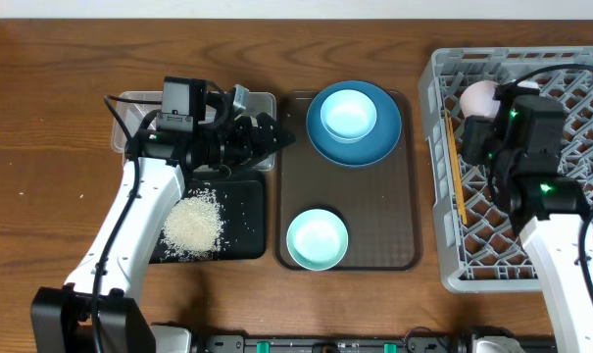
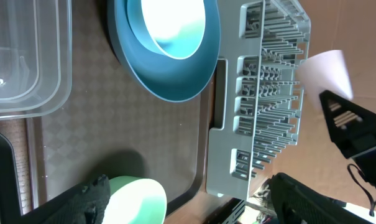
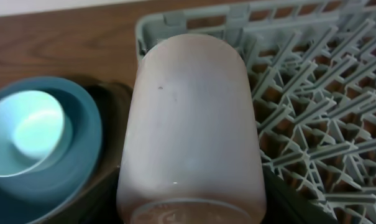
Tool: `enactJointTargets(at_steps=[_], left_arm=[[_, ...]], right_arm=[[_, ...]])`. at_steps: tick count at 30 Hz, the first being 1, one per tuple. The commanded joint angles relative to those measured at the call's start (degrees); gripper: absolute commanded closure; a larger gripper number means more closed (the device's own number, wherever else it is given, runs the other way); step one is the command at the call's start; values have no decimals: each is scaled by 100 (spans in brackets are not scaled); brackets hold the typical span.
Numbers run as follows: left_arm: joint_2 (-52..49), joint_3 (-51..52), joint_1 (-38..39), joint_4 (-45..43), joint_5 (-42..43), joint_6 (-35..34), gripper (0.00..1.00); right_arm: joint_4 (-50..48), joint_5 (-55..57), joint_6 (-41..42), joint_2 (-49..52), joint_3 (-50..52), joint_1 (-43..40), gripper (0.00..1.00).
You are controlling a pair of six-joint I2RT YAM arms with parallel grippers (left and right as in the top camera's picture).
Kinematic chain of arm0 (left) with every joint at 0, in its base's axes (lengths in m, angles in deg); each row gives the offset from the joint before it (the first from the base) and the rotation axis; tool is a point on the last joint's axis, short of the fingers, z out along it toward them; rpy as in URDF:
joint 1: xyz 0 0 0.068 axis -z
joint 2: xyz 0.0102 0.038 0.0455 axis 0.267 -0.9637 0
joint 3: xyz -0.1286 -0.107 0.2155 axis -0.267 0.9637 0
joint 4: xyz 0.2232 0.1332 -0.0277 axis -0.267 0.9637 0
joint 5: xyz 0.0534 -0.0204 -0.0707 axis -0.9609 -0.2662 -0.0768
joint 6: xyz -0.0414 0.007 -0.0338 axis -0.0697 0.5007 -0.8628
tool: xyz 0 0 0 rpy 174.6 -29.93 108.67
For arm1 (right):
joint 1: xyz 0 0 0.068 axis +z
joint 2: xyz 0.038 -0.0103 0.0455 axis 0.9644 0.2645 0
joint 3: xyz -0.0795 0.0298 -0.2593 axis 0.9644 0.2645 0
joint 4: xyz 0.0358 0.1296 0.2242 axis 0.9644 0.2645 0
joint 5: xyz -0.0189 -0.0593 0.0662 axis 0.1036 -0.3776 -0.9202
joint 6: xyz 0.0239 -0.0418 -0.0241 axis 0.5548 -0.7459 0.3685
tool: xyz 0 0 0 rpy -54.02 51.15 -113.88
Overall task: Sort waste into correct bins and load items into the dishwasher rack
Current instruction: 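Carry the cup with the right gripper and place it in the grey rack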
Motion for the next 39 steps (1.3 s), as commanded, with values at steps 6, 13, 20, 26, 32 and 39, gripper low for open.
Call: enactJointTargets(at_steps=[6,13,20,26,32,39], left_arm=[[4,-28,-9,0,-35,74,10],[4,-28,-9,0,-35,74,7],[4,-28,-9,0,-35,74,7],[4,-28,-9,-2,-35,74,7],[4,-28,-9,-2,-35,74,6],[4,-28,-9,0,-35,74,6]], right_arm=[[-140,205,101,466,-52,-28,65],[-201,210,83,745,-52,-37,65],[-240,232,83,994,-52,-42,65],[-249,354,83,1040,-52,-48,64],[-251,352,85,1040,-52,-48,64],[-251,304,85,1045,-52,-46,64]])
